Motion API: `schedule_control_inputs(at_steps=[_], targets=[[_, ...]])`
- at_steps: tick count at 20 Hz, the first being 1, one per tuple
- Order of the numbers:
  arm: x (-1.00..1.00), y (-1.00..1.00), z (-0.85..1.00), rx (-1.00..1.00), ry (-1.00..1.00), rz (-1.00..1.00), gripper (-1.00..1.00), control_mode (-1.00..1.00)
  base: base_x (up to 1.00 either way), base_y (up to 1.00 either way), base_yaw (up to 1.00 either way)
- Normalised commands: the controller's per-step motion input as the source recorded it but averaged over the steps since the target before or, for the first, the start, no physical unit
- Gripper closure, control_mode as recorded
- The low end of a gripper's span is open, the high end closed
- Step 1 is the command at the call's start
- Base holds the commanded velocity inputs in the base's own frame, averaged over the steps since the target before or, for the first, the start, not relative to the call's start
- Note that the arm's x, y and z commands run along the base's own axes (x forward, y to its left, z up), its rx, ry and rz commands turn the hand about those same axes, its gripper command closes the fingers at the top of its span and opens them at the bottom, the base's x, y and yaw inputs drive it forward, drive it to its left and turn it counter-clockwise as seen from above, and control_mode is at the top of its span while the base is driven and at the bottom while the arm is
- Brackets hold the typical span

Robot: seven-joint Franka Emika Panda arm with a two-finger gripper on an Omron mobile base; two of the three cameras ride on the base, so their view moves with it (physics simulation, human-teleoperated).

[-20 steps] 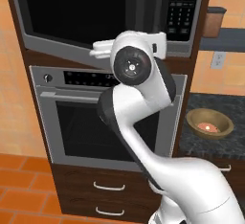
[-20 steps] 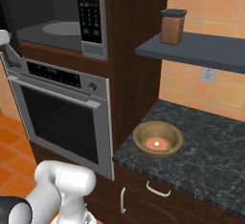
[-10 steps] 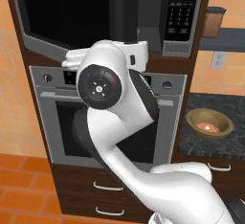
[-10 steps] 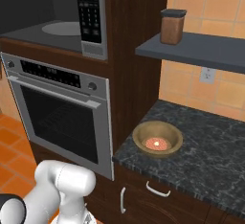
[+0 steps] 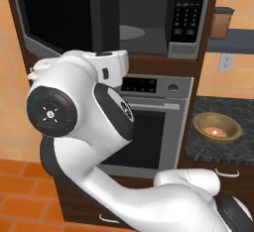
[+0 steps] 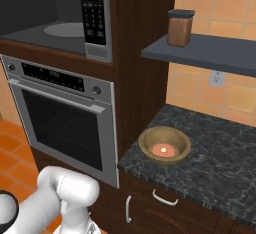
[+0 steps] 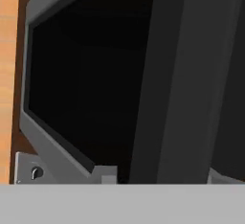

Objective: Open the microwave, place the bowl with waffle inside the microwave, then close the microwave door and turn it on.

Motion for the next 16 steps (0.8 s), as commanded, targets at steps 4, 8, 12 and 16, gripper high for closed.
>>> schedule_control_inputs(at_steps=[4,8,12,16], targets=[[-0.32,0.08,-0.06,0.00,-0.04,-0.01,-1.00,-1.00,0.00,0.00,0.00],[-0.83,-0.93,0.00,0.16,0.00,-0.01,-1.00,-1.00,0.00,0.00,0.00],[-0.56,-1.00,0.00,0.31,-0.04,0.00,-1.00,-1.00,0.00,0.00,0.00],[0.54,-0.90,0.00,0.53,0.00,0.10,-1.00,-1.00,0.00,0.00,0.00]])
